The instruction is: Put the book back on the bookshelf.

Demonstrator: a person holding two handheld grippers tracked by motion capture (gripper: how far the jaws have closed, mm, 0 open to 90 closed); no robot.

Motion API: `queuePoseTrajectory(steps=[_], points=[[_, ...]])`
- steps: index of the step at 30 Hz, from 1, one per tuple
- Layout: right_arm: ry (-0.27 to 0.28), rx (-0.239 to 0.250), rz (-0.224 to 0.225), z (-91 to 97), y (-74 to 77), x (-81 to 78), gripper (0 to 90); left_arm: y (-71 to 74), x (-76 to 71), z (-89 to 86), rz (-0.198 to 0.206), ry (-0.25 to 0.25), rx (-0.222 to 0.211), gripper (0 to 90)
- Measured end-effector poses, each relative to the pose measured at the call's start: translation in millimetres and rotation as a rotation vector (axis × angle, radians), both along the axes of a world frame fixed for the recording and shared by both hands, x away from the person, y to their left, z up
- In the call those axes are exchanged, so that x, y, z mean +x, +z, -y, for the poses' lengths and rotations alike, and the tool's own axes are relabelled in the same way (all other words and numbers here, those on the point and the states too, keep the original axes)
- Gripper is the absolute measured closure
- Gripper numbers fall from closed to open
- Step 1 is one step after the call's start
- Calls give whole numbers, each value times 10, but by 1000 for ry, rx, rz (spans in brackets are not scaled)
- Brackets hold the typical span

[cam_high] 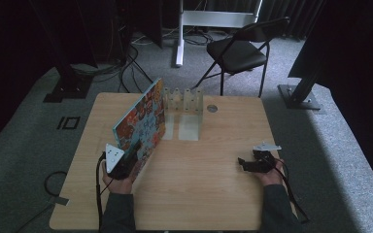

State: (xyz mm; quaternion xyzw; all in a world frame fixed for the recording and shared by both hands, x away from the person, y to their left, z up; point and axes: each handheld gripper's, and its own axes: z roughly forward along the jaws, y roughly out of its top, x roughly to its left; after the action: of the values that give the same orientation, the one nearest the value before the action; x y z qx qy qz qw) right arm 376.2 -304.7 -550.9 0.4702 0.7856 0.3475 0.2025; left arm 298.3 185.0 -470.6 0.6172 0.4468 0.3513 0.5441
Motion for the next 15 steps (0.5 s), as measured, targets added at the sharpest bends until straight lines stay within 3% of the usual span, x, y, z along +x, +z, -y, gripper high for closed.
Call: queuePoseTrajectory(steps=[15], points=[[1, 0, 0, 0, 0, 1, 191, 8, 97, 50, 2, 67, -27, 812]])
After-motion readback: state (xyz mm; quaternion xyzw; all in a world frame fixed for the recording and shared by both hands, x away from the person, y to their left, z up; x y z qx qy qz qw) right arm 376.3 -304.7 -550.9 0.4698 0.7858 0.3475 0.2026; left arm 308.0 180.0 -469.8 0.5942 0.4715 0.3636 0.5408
